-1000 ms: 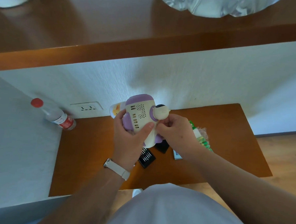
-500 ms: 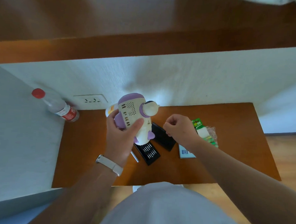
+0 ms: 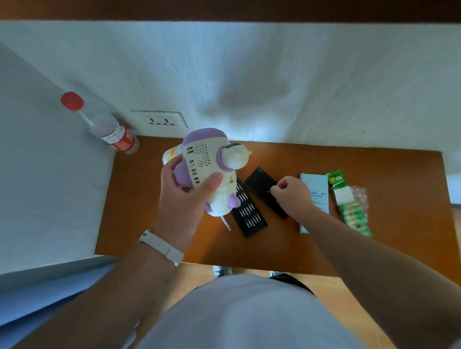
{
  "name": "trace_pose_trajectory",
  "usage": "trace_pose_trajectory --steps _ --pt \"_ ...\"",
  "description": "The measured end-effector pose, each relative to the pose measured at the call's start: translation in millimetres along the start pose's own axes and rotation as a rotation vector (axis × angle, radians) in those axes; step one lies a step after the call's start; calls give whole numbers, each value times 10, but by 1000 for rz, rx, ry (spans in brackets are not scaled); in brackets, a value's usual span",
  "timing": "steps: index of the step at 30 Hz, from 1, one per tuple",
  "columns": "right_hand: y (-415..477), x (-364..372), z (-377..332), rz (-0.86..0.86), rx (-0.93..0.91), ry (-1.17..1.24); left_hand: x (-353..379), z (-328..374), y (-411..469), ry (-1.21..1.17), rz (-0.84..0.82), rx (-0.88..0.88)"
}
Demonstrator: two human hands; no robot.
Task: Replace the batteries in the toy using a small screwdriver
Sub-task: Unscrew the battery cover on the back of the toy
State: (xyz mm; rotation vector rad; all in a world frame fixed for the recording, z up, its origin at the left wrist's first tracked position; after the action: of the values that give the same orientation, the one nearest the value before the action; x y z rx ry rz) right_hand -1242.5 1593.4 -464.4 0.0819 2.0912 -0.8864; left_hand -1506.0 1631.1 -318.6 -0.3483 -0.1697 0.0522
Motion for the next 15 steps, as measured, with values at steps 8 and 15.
trace_pose_trajectory --steps 8,15 --pt "-359 -462 0 62 56 310 156 -16 29 -16 -65 -29" --pt "-999 -1029 -375 94 -133 480 547 73 -60 -27 -185 -21"
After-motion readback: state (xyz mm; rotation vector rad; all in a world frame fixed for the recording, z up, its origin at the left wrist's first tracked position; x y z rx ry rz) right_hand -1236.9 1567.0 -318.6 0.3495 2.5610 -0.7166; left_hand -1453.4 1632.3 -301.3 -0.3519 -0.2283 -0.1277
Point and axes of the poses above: each hand's wrist, its own y-axis towards the middle knuckle, its own x-axis out of the palm, z = x × y, the point moved 10 cm from there along y, towards the middle knuckle, and after that the axes turned 13 degrees about -y, right-handed, at the moved point
